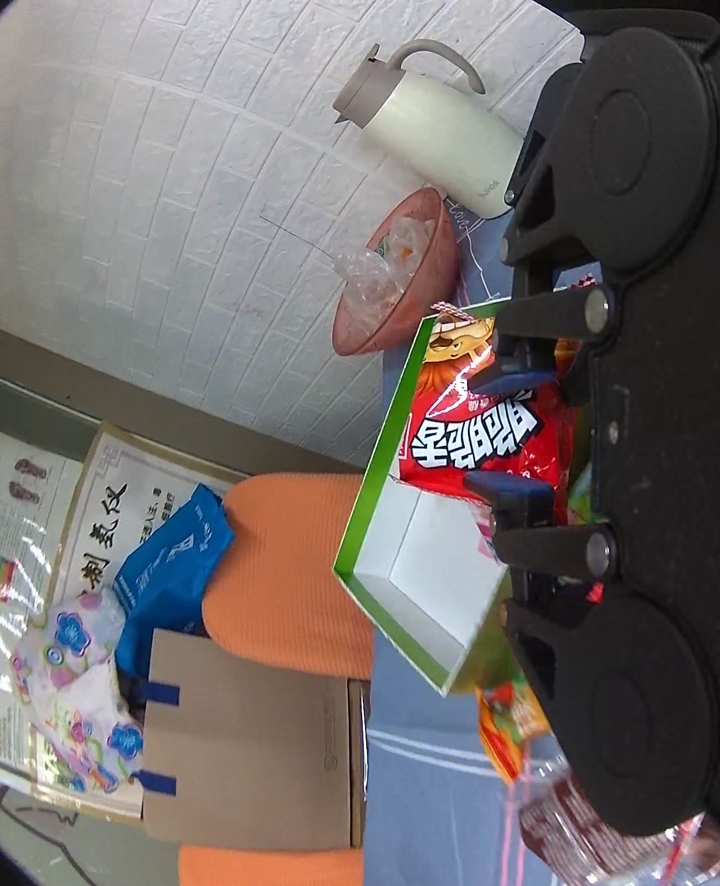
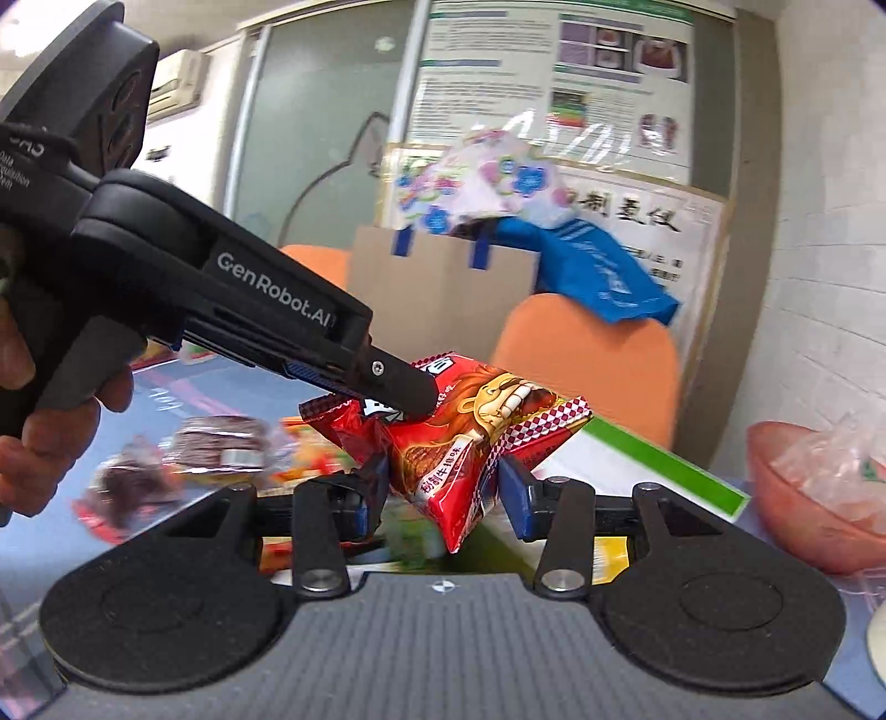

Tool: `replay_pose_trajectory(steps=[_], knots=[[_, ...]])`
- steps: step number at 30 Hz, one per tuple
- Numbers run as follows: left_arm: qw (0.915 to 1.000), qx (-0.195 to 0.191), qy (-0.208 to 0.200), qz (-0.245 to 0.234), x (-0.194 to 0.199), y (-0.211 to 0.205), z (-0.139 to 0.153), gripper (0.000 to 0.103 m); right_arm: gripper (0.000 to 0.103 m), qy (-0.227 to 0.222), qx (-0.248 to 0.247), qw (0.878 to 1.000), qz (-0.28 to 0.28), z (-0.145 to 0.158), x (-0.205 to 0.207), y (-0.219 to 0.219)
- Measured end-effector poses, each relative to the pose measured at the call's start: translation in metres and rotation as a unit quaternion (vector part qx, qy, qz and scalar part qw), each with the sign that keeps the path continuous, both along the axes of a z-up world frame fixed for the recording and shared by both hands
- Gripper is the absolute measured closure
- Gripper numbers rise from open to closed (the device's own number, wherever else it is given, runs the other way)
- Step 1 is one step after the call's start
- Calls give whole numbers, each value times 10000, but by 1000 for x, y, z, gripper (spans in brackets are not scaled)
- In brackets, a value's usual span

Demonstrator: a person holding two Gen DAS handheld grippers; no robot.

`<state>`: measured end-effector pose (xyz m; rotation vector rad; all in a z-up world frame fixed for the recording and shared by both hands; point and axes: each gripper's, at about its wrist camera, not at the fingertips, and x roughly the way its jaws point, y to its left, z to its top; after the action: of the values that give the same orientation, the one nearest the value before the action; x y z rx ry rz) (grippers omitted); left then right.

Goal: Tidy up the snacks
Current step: 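Carry the red chip bags into the green box and open both grippers, then grasp the white packet with the left gripper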

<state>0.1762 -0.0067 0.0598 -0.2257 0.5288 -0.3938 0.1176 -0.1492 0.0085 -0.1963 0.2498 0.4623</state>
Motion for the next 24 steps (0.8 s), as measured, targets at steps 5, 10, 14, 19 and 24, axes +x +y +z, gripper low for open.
replay_pose_trajectory(steps=[5, 10, 14, 19, 24], knots=[[9998, 151, 102, -90, 35, -22, -12, 14, 28, 179, 100, 9996, -210, -9, 30, -20], [9996, 193, 182, -104, 61, -31, -23, 14, 28, 362, 200, 9986, -315, -19, 54, -29], [9986, 356, 371, -81, 69, -37, -32, 0, 20, 548, -23, 9969, -558, -29, 71, -24], [9992, 389, 127, -8, 37, -22, -28, 0, 0, 511, 90, 9968, -611, -35, 49, -35], [9994, 38, 284, 192, -8, 2, -20, 0, 0, 388, 540, 9958, -637, -22, 3, -50]])
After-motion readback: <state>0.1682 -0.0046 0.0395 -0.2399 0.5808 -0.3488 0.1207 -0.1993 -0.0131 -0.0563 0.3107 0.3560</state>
